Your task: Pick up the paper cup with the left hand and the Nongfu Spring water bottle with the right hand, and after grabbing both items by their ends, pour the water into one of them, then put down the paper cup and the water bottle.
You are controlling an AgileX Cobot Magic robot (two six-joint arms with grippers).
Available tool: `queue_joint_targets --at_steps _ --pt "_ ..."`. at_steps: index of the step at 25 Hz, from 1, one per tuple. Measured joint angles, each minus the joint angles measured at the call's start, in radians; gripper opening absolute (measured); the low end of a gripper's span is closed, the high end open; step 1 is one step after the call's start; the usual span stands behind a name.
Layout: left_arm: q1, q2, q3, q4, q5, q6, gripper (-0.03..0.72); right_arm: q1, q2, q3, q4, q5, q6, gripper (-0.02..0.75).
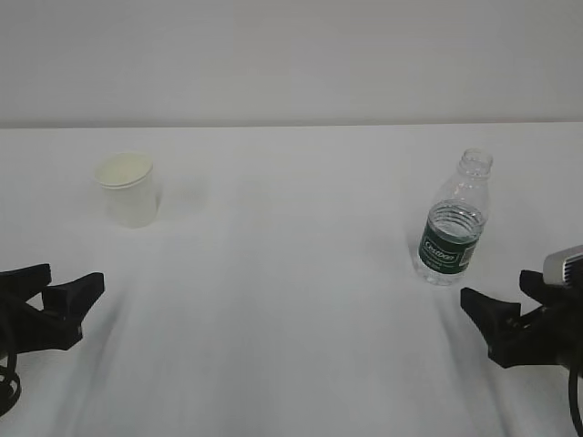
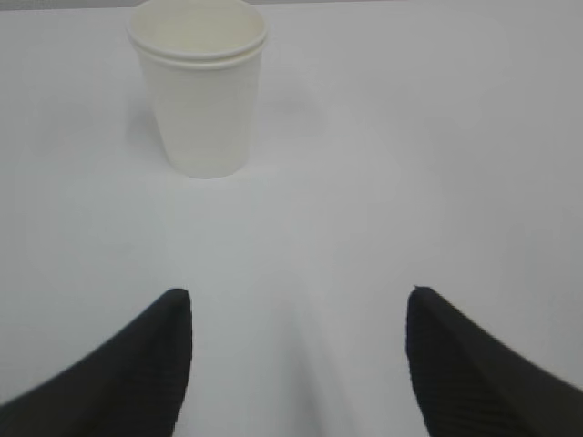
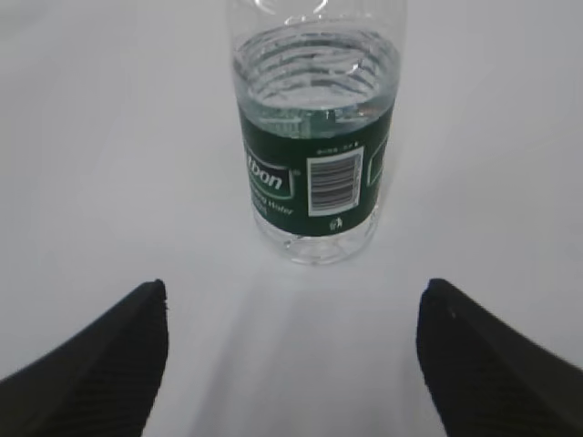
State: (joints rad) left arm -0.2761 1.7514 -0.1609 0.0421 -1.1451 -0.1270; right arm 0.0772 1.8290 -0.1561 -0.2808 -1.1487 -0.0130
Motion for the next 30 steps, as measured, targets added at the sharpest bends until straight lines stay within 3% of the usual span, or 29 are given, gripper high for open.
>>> queue_joint_targets --at_steps 30 --pt "0.000 0.000 0.000 -0.022 0.000 0.000 0.524 0.000 0.181 -0.184 -0.017 0.000 -0.002 0.637"
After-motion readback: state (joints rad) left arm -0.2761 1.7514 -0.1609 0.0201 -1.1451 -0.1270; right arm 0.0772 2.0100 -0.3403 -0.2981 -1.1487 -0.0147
